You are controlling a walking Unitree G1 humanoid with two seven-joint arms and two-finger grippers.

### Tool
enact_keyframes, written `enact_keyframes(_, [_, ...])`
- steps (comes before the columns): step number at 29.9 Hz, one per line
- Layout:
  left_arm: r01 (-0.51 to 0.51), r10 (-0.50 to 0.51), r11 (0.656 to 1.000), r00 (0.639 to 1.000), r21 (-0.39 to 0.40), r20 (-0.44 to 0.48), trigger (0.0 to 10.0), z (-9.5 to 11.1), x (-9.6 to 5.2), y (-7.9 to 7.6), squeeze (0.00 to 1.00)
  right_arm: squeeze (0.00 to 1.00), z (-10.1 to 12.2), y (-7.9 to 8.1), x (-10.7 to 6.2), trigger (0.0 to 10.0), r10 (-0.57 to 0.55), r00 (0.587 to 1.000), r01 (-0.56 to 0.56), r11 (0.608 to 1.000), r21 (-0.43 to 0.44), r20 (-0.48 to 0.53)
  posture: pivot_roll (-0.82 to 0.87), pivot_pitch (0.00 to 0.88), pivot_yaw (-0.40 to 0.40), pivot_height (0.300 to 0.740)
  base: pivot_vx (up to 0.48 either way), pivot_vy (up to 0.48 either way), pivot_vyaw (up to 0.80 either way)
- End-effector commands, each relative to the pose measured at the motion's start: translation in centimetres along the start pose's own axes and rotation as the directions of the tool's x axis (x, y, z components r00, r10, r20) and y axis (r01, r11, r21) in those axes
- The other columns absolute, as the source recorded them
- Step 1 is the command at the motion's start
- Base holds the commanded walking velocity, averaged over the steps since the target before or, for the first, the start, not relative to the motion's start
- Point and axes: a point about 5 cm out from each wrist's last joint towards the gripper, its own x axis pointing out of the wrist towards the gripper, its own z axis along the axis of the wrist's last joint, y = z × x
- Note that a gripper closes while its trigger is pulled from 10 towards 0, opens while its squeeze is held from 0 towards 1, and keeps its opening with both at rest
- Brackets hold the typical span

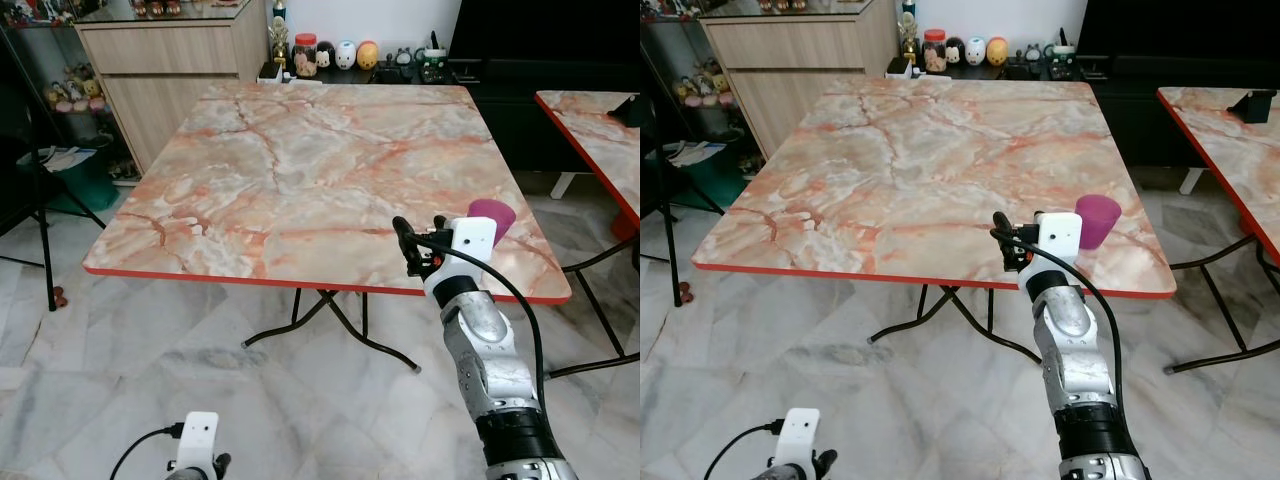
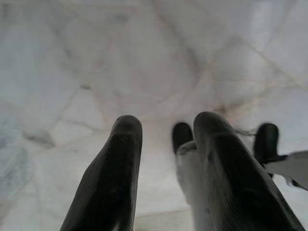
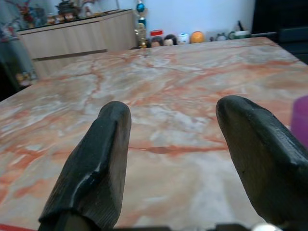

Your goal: Setting the table

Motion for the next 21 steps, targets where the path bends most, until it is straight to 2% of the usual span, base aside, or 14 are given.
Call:
enact_keyframes(1, [0.000,0.000,1.000,1.000,0.006,-0.012,10.0,-0.4,-0.1,0.0,0.00,0.00,0.4,-0.5,0.1,10.0,-0.023,1.000,0.023,1.000,0.002,0.013,0.01,0.000,0.031,0.736,0.000,0.000,0.00])
enact_keyframes(6, [0.010,-0.009,1.000,1.000,0.018,-0.018,10.0,-0.4,-0.1,0.0,0.00,0.00,0.6,-0.6,0.2,10.0,-0.047,0.999,0.047,0.999,-0.012,0.021,0.01,0.000,0.031,0.736,0.254,0.000,0.00])
enact_keyframes(13, [0.012,-0.012,1.000,1.000,0.017,-0.019,10.0,-0.4,0.0,0.0,0.00,0.00,1.2,-2.1,0.3,10.0,-0.151,0.988,0.152,0.988,-0.020,0.035,0.01,0.000,0.031,0.736,0.273,0.000,0.00])
enact_keyframes(21, [0.010,-0.010,1.000,1.000,0.024,-0.021,10.0,-0.4,0.0,0.0,0.00,0.00,1.4,-1.7,0.4,10.0,-0.127,0.991,0.128,0.992,-0.019,0.045,0.01,0.000,0.030,0.736,0.200,0.000,-0.16])
